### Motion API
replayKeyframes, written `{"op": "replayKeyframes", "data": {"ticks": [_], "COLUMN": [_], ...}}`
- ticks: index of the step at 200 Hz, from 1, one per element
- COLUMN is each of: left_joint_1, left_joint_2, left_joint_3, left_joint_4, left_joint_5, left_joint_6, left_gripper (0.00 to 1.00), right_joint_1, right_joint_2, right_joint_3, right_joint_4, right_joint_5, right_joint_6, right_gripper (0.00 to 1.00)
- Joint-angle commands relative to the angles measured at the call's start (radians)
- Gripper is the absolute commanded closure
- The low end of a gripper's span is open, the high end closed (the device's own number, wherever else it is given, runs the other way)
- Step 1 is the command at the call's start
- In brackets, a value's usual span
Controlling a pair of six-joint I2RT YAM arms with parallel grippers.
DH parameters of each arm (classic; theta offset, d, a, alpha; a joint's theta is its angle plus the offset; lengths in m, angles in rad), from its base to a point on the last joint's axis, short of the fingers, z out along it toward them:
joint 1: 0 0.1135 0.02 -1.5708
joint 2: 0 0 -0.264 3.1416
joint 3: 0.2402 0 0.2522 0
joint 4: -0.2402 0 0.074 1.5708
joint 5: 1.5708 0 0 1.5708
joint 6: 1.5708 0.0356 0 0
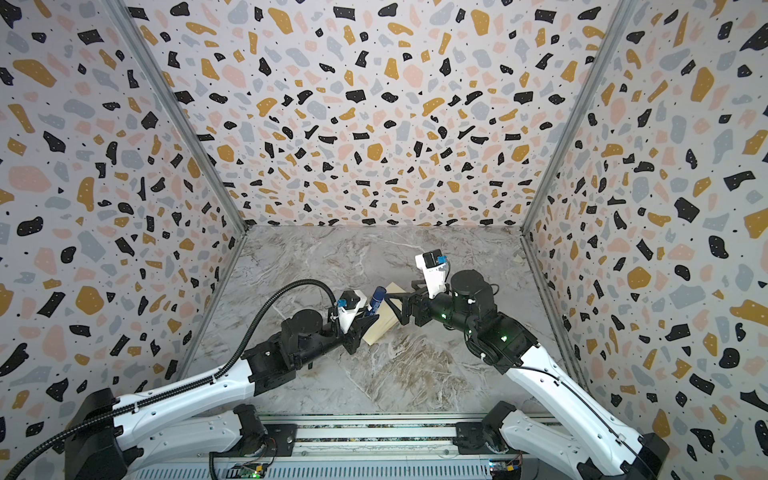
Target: Place the letter into the envelope and seal it
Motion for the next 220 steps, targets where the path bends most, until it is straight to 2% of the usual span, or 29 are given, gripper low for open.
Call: {"op": "replayKeyframes", "data": {"ticks": [1, 33, 71, 129, 220], "left_joint_1": [0.000, -0.001, -0.002, -0.002, -0.002], "left_joint_2": [-0.043, -0.076, -0.085, -0.078, -0.079], "left_joint_3": [-0.035, -0.071, -0.078, -0.071, -0.069], "left_joint_4": [0.031, 0.036, -0.014, -0.031, -0.049], "left_joint_5": [0.012, 0.018, 0.016, 0.041, 0.054], "left_joint_6": [0.191, 0.297, 0.364, 0.362, 0.357], "left_gripper": [1.00, 1.00, 1.00, 1.00, 1.00], "right_joint_1": [-0.008, -0.007, 0.008, 0.052, 0.061], "right_joint_2": [0.054, 0.107, 0.130, 0.171, 0.182], "right_joint_3": [0.087, 0.122, 0.118, 0.132, 0.134], "right_joint_4": [-0.203, -0.232, -0.222, -0.190, -0.173], "right_joint_5": [-0.121, -0.228, -0.247, -0.221, -0.188], "right_joint_6": [-0.077, -0.074, -0.063, -0.036, -0.021], "right_gripper": [0.03, 0.04, 0.13, 0.33, 0.62]}}
